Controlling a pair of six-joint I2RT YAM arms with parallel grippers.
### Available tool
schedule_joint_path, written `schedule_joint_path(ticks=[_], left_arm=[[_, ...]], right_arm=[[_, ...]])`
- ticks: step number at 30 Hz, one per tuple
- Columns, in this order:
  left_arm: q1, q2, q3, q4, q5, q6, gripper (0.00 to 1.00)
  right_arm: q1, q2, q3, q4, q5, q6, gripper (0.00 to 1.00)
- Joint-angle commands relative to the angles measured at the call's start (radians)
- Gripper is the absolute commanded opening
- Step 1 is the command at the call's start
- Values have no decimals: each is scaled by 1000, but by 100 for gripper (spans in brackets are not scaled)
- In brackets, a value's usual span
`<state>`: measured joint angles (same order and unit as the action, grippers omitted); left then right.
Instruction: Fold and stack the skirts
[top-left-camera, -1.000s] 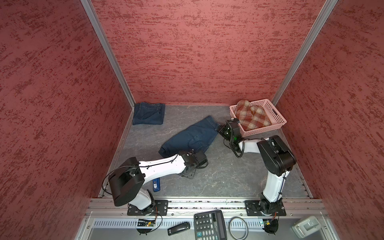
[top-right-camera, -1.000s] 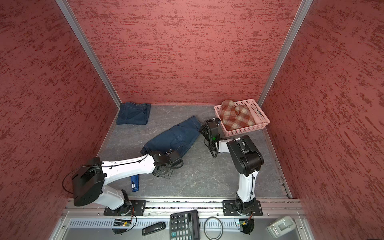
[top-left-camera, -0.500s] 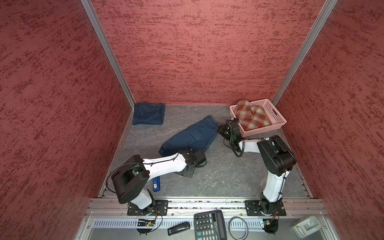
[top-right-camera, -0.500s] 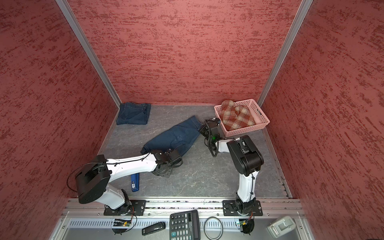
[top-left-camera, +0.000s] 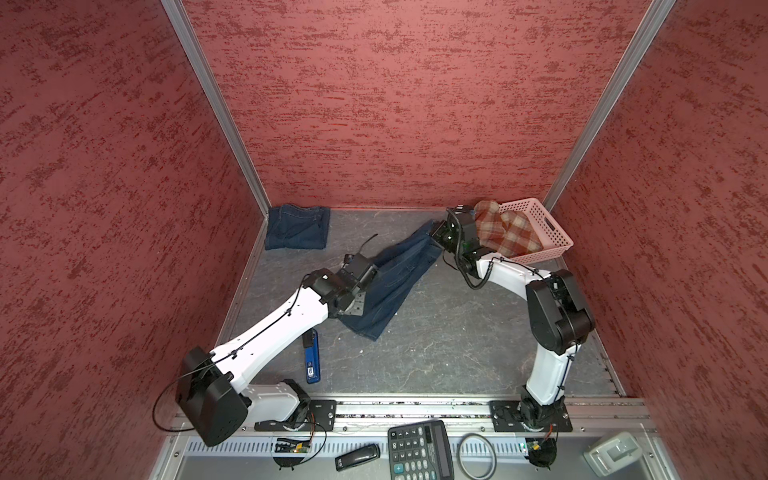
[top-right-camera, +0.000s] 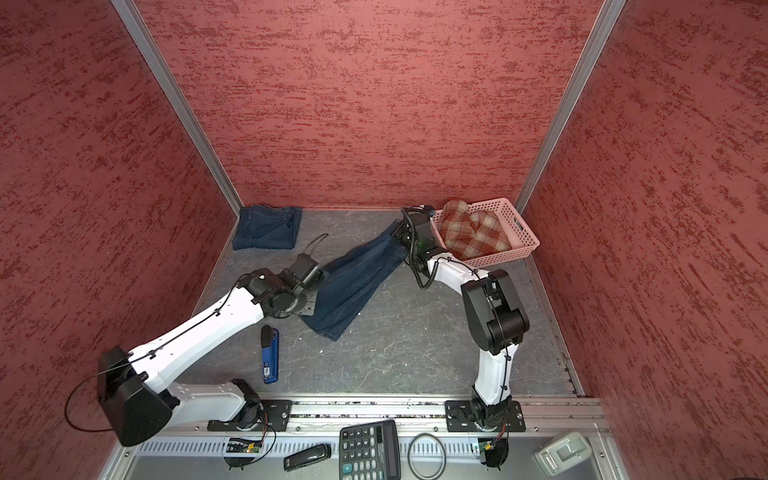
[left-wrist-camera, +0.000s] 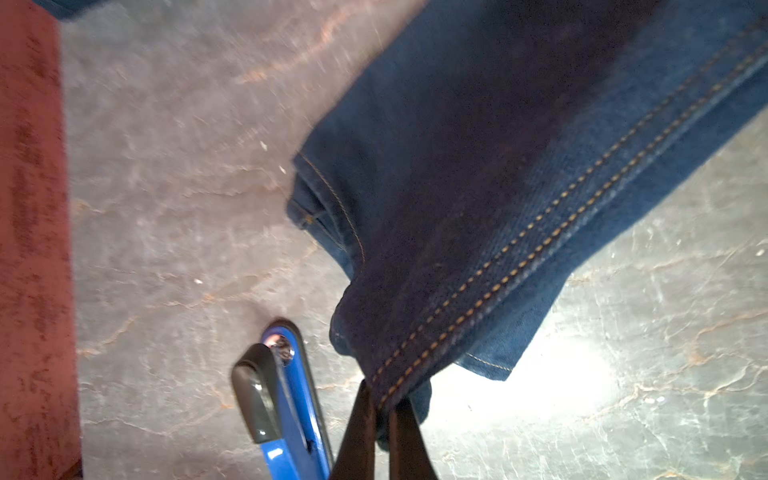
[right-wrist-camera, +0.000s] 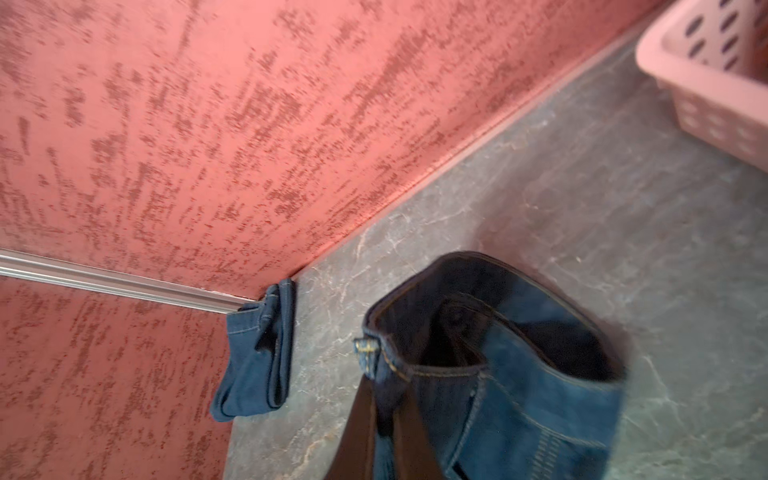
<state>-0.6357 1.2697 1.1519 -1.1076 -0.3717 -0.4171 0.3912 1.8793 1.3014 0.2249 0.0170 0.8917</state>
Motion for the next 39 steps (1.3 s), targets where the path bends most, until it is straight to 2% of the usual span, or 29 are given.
schedule_joint_path(ticks=[1,6,10,19,24,29,33,39], left_arm=[[63,-15,20,-41,-15,97,0],[192,7,64,11,-27,170,0],[328,86,147,86,-11,241,0],[432,326,338,145,-76,338,0],[467,326,380,131,-86,350,0],[457,215,385,111,-37,325,0],[396,123,360,73,-37,297,0],[268,7,370,-5,-119,249,0]], right_arm=[[0,-4,91,-70,29,-21,0],[0,96,247,-125,-15,-26,0],[-2,200,416,-187,-26,-36,0],[-25,469,816,-323,-123,-46,0],[-28,503,899,-331,-161,-64,0],[-28,410,842,-315,-163,-97,0],[-28,235,633,-228,-142,-115,0],[-26,-68,334,-160,-85,-142,0]])
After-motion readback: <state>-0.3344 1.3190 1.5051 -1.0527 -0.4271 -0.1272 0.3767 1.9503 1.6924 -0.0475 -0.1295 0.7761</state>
